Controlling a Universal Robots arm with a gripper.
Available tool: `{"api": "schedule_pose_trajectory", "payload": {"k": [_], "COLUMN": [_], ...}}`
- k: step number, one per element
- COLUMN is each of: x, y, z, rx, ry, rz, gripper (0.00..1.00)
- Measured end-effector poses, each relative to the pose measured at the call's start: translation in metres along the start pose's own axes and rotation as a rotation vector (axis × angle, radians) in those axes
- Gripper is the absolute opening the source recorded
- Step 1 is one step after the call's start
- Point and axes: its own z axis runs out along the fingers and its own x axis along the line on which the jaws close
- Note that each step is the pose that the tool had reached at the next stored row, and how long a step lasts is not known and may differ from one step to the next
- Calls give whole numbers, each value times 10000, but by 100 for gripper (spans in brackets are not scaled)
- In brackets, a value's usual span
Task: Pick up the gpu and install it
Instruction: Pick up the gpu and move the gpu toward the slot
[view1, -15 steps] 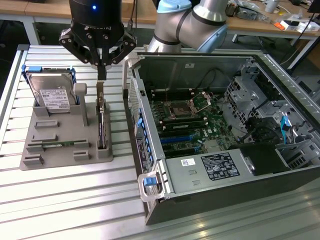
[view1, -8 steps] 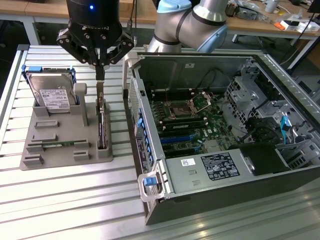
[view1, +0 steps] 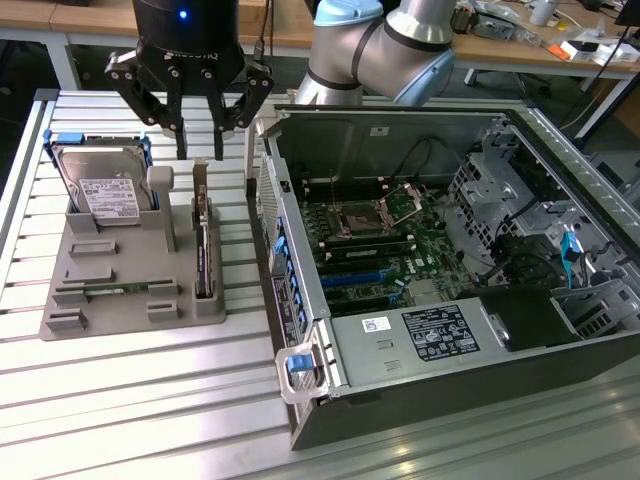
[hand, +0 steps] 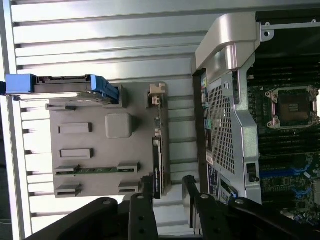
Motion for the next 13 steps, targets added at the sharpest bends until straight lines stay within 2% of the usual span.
{"api": "schedule_pose_trajectory", "payload": {"k": [1, 13], "x": [0, 4], "y": [0, -5], "z": [0, 101], "rx": [-1, 0], "ry": [0, 0], "rz": [0, 0], "gripper": [42, 42]}}
